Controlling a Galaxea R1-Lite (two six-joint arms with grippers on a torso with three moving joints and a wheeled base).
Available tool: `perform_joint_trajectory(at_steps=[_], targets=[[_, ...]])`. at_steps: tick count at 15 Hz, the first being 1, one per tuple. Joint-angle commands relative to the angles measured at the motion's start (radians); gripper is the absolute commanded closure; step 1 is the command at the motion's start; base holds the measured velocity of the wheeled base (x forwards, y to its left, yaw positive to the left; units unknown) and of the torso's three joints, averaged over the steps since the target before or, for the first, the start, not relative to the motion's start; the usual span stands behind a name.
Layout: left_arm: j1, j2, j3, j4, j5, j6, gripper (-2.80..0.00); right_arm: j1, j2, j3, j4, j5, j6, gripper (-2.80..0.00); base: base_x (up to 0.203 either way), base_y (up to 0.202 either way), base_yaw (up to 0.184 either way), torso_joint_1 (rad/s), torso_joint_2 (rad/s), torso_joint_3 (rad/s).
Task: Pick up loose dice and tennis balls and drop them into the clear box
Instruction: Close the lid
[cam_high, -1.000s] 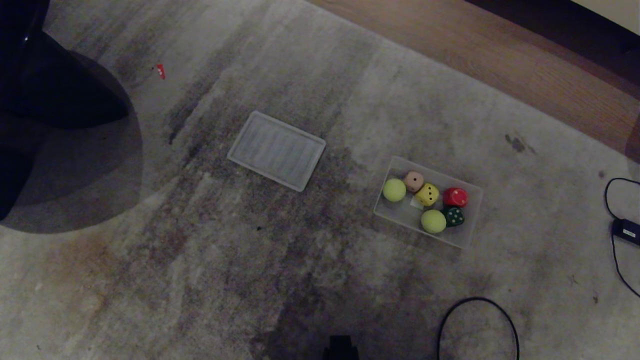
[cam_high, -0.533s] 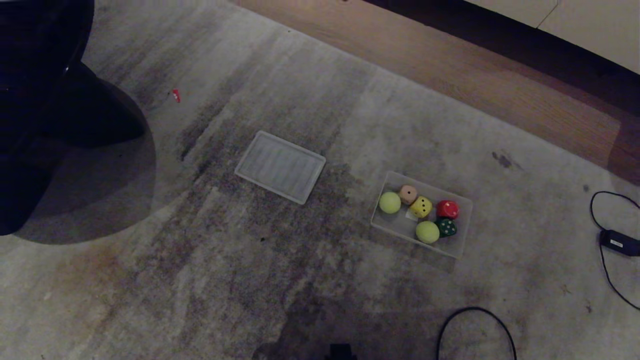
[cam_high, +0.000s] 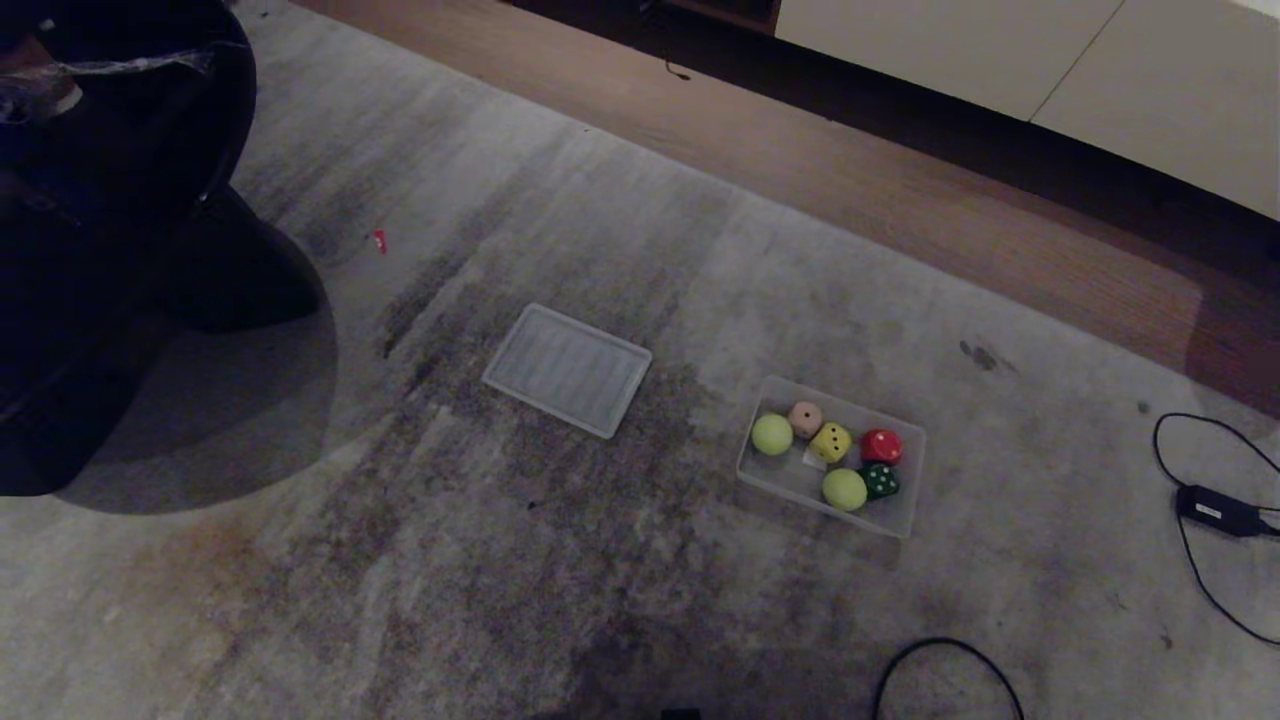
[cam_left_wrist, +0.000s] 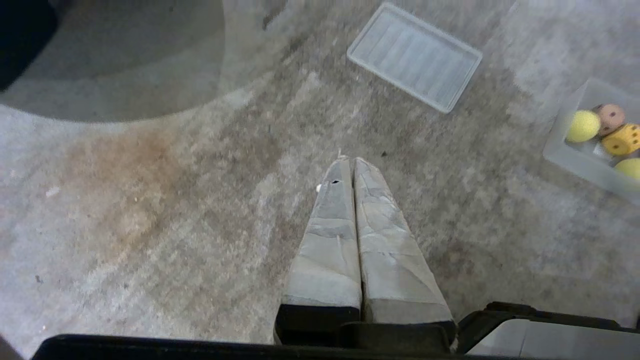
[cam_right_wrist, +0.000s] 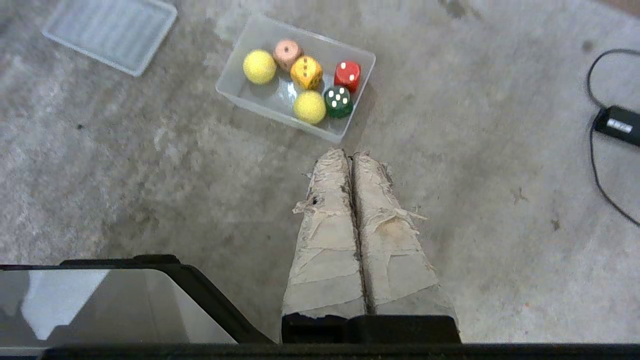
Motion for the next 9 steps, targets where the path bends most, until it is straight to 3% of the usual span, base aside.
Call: perform_joint_trajectory(at_steps=[1, 9], targets=[[0.0, 0.002, 0.002, -0.002, 0.002, -0.003, 0.0, 0.001, 0.002, 0.0, 0.0, 0.0, 0.0, 0.0, 0.0, 0.0, 0.0, 0.002, 0.01, 0.207], [0.0, 0.002, 0.002, -0.001, 0.002, -0.003, 0.0, 0.001, 0.002, 0.0, 0.0, -0.001, 0.0, 0.0, 0.0, 0.0, 0.0, 0.002, 0.0, 0.204]])
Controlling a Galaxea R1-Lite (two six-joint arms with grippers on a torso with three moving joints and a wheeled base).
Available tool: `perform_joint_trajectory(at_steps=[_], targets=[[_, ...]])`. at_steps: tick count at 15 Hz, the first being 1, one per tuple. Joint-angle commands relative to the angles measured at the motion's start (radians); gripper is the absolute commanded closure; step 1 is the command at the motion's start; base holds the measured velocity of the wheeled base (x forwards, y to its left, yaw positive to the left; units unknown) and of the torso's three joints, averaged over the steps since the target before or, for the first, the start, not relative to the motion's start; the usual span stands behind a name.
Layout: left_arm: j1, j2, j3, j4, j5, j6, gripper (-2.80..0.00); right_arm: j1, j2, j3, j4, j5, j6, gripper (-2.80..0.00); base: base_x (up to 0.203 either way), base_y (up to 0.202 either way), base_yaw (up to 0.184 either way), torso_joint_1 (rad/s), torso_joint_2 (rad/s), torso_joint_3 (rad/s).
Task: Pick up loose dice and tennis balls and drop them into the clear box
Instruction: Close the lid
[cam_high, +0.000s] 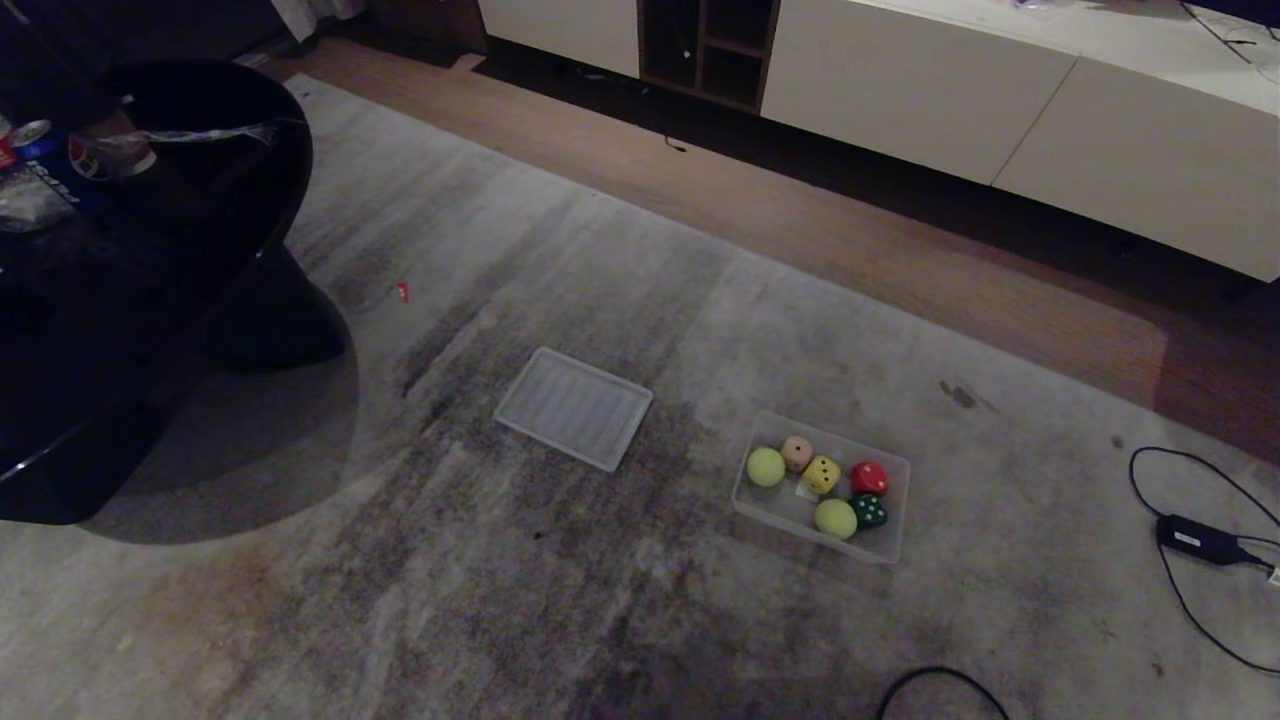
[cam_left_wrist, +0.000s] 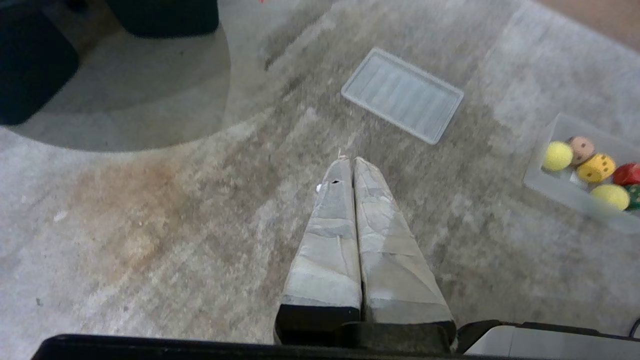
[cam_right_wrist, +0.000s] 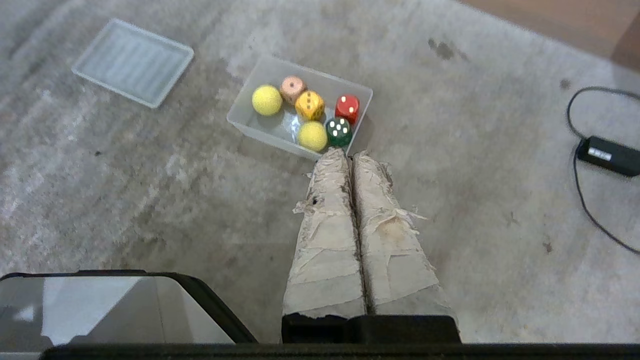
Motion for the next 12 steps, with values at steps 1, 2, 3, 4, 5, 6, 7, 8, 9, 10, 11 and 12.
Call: perform_joint_trajectory(at_steps=[1, 2, 3, 4, 5, 6, 7, 8, 9, 10, 11, 12], targets=[[0.0, 0.002, 0.002, 0.0, 0.001, -0.002, 0.0, 0.001, 0.002, 0.0, 0.0, 0.0, 0.0, 0.0, 0.0, 0.0, 0.0, 0.002, 0.0, 0.198], [0.0, 0.002, 0.002, 0.0, 0.001, 0.0, 0.0, 0.0, 0.002, 0.0, 0.0, 0.0, 0.0, 0.0, 0.0, 0.0, 0.0, 0.005, 0.0, 0.201], [0.0, 0.002, 0.002, 0.0, -0.001, 0.001, 0.0, 0.0, 0.002, 0.0, 0.0, 0.0, 0.0, 0.0, 0.0, 0.0, 0.0, 0.005, 0.0, 0.206], [0.0, 0.002, 0.002, 0.0, -0.002, 0.005, 0.0, 0.001, 0.002, 0.0, 0.0, 0.0, 0.0, 0.0, 0.0, 0.0, 0.0, 0.004, 0.01, 0.189], [0.0, 0.002, 0.002, 0.0, -0.001, 0.007, 0.0, 0.0, 0.002, 0.0, 0.0, 0.0, 0.0, 0.0, 0.0, 0.0, 0.0, 0.0, 0.0, 0.202], [0.0, 0.002, 0.002, 0.0, -0.002, 0.007, 0.0, 0.0, 0.002, 0.0, 0.0, 0.0, 0.001, 0.0, 0.0, 0.0, 0.0, 0.005, 0.0, 0.205], [0.0, 0.002, 0.002, 0.0, -0.002, 0.009, 0.0, 0.0, 0.002, 0.0, 0.0, 0.0, 0.0, 0.0, 0.0, 0.0, 0.0, -0.002, 0.0, 0.198], [0.0, 0.002, 0.002, 0.0, -0.002, 0.009, 0.0, 0.0, 0.002, 0.0, 0.0, 0.0, 0.0, 0.0, 0.0, 0.0, 0.0, 0.002, 0.0, 0.203], [0.0, 0.002, 0.002, 0.0, -0.002, 0.007, 0.0, 0.0, 0.002, 0.0, 0.0, 0.0, 0.0, 0.0, 0.0, 0.0, 0.0, 0.001, 0.01, 0.207], [0.0, 0.002, 0.002, 0.0, -0.002, 0.007, 0.0, 0.0, 0.002, 0.0, 0.0, 0.0, 0.0, 0.0, 0.0, 0.0, 0.0, 0.006, 0.01, 0.198], [0.0, 0.002, 0.002, 0.0, -0.002, 0.007, 0.0, 0.0, 0.002, 0.0, 0.0, 0.0, 0.0, 0.0, 0.0, 0.0, 0.0, 0.003, 0.01, 0.201], [0.0, 0.002, 0.002, 0.0, -0.002, 0.009, 0.0, 0.0, 0.002, 0.0, 0.0, 0.0, 0.0, 0.0, 0.0, 0.0, 0.0, 0.002, 0.0, 0.195]])
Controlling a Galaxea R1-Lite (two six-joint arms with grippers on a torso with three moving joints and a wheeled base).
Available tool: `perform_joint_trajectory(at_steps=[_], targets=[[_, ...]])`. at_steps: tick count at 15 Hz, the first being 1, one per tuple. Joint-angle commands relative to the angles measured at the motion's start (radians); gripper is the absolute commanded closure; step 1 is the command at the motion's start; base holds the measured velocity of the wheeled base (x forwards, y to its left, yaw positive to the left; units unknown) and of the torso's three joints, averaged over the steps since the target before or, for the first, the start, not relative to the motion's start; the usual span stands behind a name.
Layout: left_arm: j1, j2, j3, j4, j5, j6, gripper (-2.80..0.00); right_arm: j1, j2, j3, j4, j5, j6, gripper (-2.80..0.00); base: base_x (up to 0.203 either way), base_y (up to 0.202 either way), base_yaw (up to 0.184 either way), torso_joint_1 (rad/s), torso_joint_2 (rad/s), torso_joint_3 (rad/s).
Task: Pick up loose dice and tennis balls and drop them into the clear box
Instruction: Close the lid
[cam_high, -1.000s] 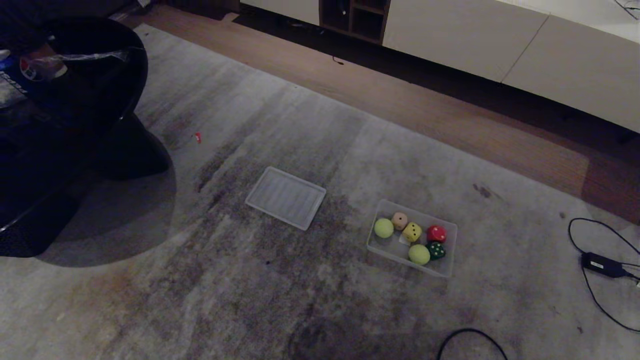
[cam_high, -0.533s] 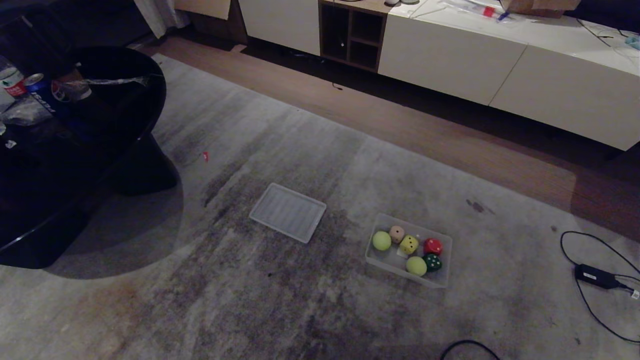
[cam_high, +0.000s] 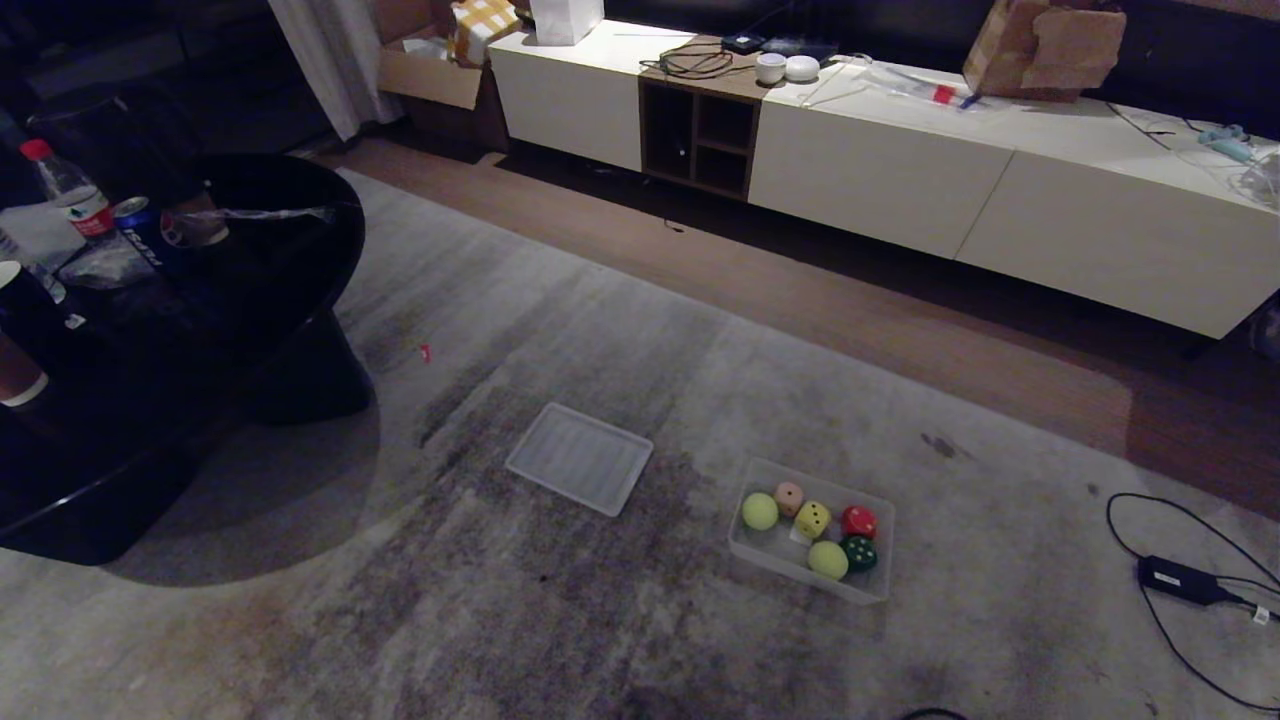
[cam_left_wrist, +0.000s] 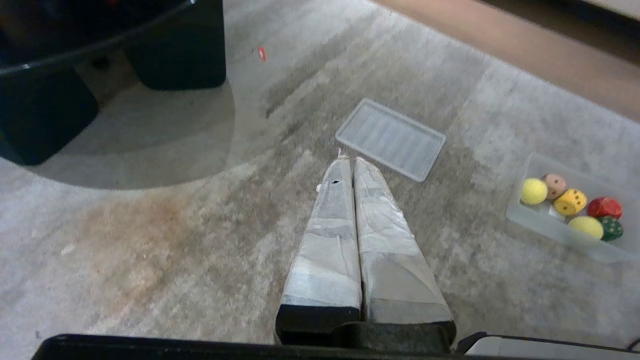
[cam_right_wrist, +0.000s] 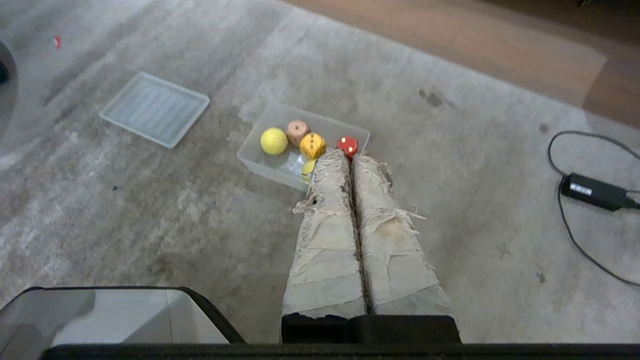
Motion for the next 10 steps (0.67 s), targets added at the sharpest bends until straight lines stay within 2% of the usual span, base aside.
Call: perform_joint_trajectory(at_steps=[1, 10], targets=[[0.0, 0.002, 0.002, -0.001, 0.001, 0.0, 0.0, 0.001, 0.002, 0.0, 0.0, 0.0, 0.0, 0.0, 0.0, 0.0, 0.0, 0.007, 0.01, 0.198], [0.0, 0.002, 0.002, -0.001, 0.002, -0.002, 0.0, 0.0, 0.002, 0.0, 0.0, 0.0, 0.0, 0.0, 0.0, 0.0, 0.0, 0.001, 0.0, 0.205]])
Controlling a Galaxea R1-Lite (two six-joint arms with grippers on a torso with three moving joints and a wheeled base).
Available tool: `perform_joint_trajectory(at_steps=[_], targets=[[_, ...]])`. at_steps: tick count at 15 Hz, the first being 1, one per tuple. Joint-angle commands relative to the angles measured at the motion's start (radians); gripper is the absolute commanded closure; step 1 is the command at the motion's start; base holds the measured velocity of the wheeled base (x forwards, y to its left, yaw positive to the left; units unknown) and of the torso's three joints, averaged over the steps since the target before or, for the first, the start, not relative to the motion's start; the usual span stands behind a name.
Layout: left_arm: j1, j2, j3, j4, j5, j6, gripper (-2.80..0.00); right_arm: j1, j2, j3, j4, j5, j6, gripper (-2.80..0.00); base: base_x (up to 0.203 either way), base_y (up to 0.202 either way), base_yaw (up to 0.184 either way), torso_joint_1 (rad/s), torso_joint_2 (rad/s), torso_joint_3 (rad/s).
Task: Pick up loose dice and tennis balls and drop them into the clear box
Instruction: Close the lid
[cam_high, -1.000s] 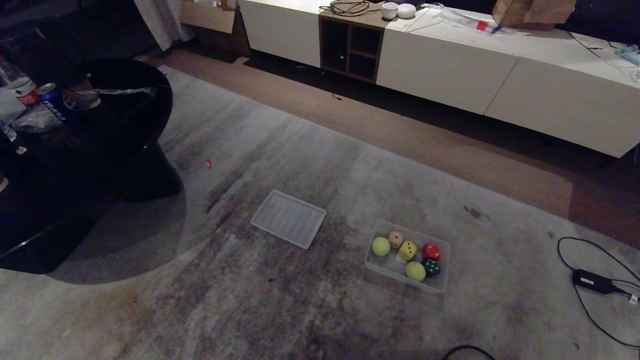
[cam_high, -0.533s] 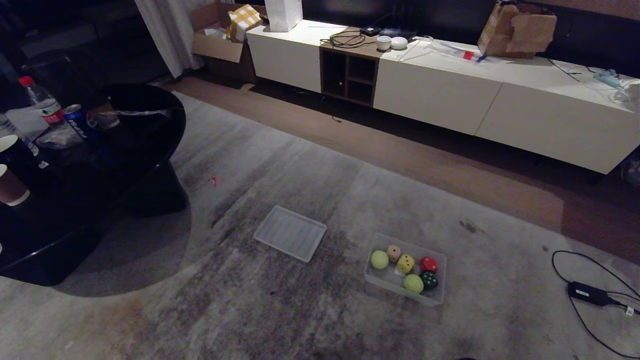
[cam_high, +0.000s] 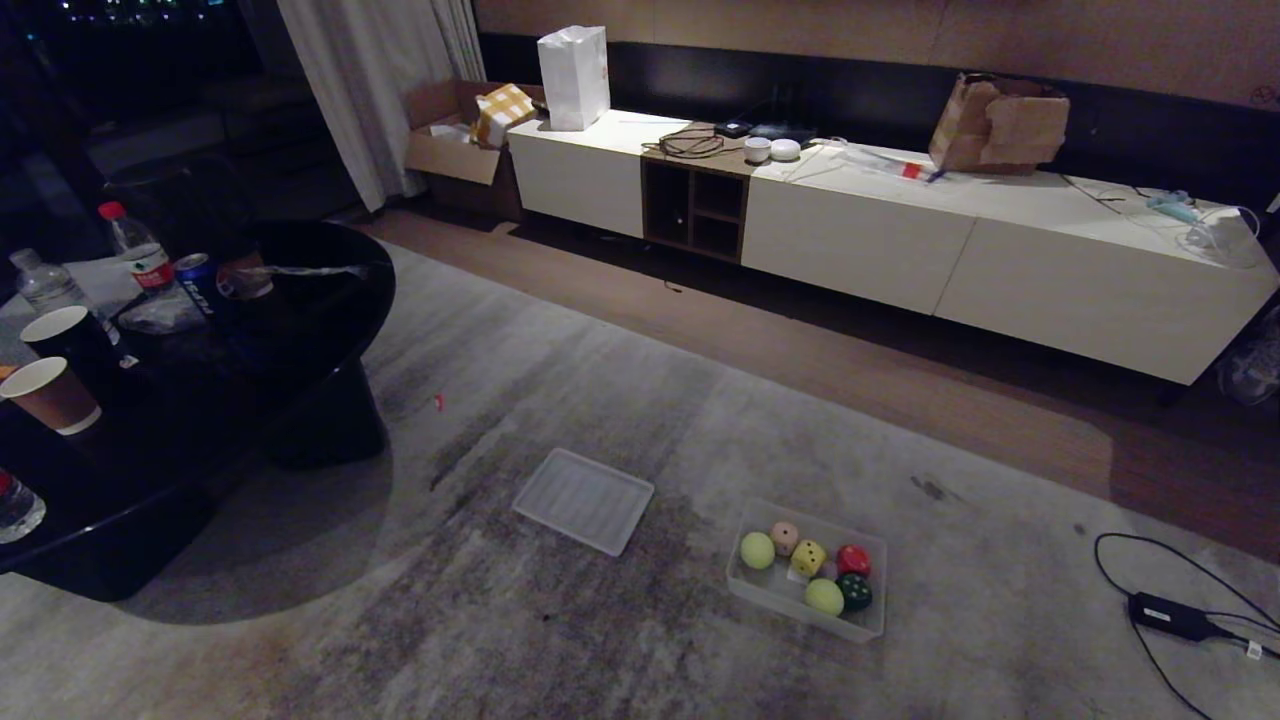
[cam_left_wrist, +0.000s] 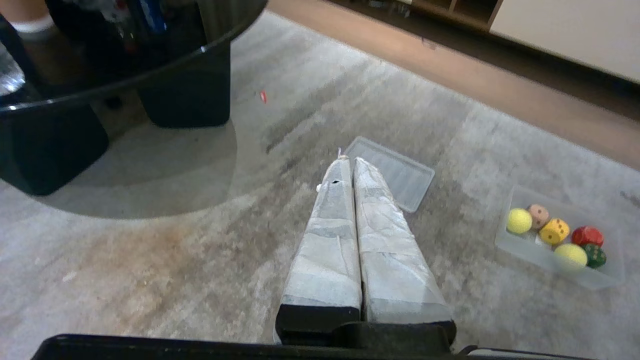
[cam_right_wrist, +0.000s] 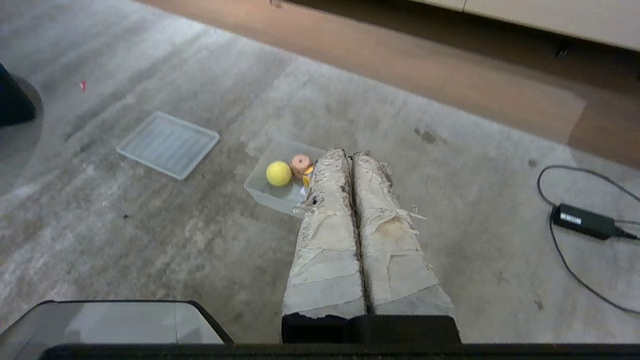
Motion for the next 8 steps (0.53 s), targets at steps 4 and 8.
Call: perform_joint_trajectory(at_steps=[4, 8], targets=[[0.0, 0.002, 0.002, 0.001, 0.0, 0.001, 0.0, 0.001, 0.002, 0.0, 0.0, 0.0, 0.001, 0.0, 0.0, 0.0, 0.0, 0.001, 0.0, 0.201], [0.0, 0.002, 0.002, 0.0, 0.008, -0.016, 0.0, 0.001, 0.002, 0.0, 0.0, 0.0, 0.001, 0.0, 0.0, 0.0, 0.0, 0.003, 0.0, 0.113]])
